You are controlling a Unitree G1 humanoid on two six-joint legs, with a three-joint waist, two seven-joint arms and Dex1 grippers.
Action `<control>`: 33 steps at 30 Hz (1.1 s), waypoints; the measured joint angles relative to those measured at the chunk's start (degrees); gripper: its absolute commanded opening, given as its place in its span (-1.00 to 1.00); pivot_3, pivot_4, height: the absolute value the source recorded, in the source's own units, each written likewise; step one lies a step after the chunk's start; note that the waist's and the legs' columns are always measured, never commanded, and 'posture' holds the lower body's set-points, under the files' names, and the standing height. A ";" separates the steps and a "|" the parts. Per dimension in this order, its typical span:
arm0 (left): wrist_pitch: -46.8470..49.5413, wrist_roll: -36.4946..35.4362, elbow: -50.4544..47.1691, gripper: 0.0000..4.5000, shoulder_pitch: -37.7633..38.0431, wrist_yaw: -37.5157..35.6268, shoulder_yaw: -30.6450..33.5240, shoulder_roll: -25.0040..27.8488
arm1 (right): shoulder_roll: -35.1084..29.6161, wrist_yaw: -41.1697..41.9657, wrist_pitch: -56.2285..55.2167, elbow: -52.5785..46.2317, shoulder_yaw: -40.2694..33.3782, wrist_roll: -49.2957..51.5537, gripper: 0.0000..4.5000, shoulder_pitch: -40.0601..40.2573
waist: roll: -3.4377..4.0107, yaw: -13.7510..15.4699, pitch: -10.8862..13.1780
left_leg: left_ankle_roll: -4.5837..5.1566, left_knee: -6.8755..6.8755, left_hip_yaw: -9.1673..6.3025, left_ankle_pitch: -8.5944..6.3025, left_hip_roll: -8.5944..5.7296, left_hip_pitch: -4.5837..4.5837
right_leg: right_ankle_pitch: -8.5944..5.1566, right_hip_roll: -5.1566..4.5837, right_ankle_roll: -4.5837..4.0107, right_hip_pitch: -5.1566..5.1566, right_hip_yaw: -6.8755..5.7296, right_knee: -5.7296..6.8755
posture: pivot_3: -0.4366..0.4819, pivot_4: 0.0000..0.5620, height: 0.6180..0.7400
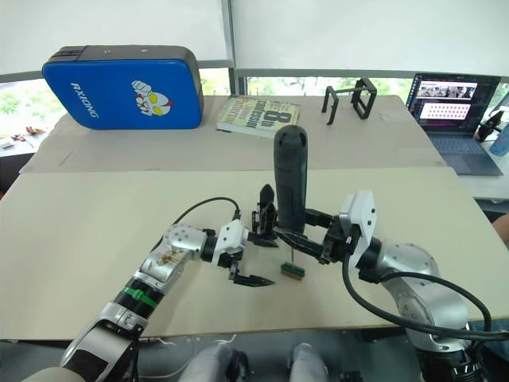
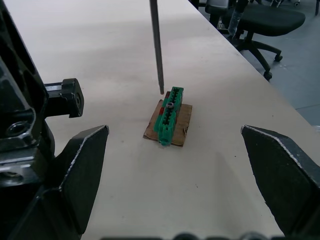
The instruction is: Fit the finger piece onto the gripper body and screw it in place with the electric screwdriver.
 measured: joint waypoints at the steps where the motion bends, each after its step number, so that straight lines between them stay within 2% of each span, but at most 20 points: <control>1: 0.00 0.00 0.00 1.00 0.00 0.00 0.00 0.00 | 0.00 -0.16 0.19 -0.15 0.00 0.15 -0.16 -0.06 | 0.00 0.00 0.00 | 0.00 0.00 0.01 0.00 -0.01 0.00 | 0.00 0.00 0.00 0.00 0.00 0.00 | -0.05 -0.47 1.00; 33: 0.00 0.00 0.00 1.00 0.00 0.01 0.01 0.02 | -0.30 2.39 -0.44 1.44 0.08 -2.00 -0.16 2.32 | 0.00 -0.01 0.00 | 0.00 0.00 0.01 0.00 -0.01 0.00 | 0.00 0.00 0.00 0.00 0.00 0.00 | -0.05 -0.47 1.00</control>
